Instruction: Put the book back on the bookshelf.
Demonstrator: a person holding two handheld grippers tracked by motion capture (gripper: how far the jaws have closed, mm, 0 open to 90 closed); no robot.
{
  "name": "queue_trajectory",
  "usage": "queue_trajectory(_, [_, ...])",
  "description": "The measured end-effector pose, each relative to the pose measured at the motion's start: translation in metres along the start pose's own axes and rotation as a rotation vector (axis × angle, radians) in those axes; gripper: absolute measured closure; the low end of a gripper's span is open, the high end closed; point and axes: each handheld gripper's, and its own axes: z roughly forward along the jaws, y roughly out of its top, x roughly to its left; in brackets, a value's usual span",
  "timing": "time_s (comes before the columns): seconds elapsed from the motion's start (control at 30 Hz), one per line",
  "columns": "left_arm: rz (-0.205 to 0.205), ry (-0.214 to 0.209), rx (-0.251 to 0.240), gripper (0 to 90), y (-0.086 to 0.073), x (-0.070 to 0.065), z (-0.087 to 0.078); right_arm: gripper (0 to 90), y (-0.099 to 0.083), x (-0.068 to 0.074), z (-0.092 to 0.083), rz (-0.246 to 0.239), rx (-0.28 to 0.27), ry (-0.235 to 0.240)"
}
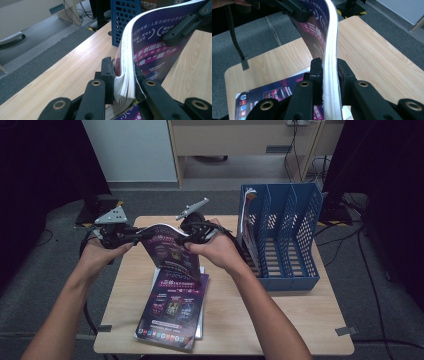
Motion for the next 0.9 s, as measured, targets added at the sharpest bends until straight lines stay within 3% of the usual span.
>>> queue_trajectory(0.9, [0.012,0.017,0.011,78.7,0.0014,-0.0007,0.0002,84.1,0.0099,0.0014,-0.0004,-0.031,0.033,-0.026])
